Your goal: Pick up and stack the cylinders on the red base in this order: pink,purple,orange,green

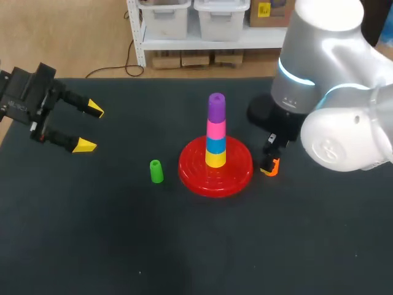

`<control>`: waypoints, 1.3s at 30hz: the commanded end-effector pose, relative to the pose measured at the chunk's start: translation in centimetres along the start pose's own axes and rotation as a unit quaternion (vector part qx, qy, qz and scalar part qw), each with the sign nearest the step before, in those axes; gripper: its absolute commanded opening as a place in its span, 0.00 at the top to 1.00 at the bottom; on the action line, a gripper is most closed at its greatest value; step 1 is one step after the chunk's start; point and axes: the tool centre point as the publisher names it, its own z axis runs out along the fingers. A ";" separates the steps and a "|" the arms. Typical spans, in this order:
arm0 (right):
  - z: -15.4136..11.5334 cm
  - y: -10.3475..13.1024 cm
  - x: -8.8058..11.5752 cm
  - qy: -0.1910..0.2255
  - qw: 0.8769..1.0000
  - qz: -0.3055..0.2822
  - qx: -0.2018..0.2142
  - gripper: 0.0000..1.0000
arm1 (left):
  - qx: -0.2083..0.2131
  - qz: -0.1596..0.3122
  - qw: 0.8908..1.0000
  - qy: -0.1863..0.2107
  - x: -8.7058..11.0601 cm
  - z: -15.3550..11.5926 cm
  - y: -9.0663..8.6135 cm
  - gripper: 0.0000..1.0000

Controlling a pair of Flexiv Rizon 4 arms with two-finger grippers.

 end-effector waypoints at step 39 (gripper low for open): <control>-8.2 -0.7 -1.8 -0.059 0.997 -0.007 0.043 1.00 | 0.001 0.000 1.000 0.000 0.1 0.0 0.1 0.00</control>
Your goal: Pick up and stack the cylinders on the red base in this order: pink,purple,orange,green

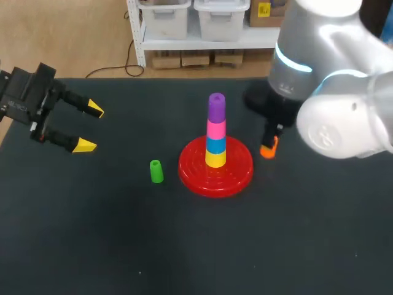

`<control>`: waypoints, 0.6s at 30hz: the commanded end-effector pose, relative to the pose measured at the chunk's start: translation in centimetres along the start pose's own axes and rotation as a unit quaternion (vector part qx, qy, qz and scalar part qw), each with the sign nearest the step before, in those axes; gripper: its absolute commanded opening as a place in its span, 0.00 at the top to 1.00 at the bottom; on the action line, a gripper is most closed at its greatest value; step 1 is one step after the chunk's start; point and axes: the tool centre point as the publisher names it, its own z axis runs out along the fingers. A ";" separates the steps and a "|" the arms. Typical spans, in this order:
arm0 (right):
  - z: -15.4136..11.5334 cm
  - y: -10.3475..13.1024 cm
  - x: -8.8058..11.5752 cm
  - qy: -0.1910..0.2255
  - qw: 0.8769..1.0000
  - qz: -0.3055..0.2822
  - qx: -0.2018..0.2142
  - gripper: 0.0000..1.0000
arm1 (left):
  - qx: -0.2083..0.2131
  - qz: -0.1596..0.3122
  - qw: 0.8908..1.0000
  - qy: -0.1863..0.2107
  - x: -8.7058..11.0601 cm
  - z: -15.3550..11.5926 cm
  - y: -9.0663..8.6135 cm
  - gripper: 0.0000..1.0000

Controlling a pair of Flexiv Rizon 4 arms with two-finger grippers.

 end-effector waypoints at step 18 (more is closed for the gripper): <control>-19.1 1.4 -4.1 -0.099 0.990 -0.085 0.050 1.00 | 0.001 0.000 1.000 0.000 0.1 0.0 0.1 0.00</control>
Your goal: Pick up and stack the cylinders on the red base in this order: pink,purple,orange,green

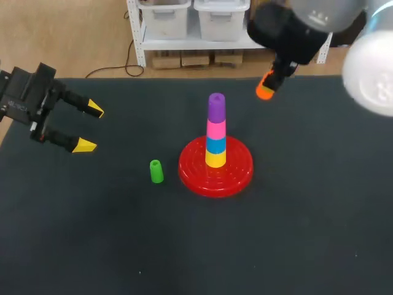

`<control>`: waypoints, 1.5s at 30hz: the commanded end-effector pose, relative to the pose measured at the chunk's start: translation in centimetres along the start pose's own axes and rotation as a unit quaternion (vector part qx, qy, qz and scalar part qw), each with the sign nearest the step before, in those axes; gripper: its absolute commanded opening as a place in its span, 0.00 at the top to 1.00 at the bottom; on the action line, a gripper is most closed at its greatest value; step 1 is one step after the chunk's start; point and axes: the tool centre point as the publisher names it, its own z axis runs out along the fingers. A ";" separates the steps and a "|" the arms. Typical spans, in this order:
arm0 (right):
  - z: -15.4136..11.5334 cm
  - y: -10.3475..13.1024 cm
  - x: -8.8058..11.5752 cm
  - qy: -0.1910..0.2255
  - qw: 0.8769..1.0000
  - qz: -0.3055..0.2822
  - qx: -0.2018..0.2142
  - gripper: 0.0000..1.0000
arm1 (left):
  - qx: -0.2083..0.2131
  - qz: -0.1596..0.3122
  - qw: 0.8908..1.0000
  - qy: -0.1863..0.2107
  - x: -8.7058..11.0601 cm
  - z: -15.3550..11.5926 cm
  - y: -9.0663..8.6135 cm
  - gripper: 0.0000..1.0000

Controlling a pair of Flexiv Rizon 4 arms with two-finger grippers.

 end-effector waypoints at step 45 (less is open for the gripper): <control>2.5 4.3 -8.0 0.019 0.993 -0.090 -0.070 1.00 | 0.001 0.000 1.000 0.000 0.1 0.0 0.1 0.00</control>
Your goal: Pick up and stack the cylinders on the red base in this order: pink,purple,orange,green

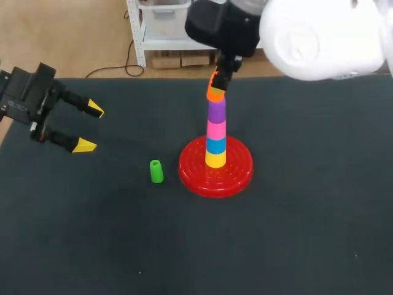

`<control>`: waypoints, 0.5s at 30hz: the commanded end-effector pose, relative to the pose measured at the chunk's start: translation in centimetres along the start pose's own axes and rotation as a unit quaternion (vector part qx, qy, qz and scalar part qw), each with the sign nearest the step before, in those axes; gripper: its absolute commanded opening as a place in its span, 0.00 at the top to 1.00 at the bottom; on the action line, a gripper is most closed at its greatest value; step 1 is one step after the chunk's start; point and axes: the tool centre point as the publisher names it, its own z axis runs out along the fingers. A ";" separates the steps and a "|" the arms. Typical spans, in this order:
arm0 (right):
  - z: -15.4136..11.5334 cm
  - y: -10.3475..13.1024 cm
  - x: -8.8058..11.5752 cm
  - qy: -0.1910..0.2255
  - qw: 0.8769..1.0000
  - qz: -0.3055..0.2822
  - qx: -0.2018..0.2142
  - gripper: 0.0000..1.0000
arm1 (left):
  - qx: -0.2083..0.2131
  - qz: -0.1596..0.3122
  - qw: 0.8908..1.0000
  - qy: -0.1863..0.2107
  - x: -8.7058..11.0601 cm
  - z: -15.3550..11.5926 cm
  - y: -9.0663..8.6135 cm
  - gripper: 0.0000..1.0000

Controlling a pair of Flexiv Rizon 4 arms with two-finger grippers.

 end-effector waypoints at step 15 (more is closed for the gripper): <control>-0.7 -0.1 0.0 0.010 1.000 -0.005 -0.027 1.00 | 0.001 0.000 1.000 0.000 0.1 0.0 0.1 0.00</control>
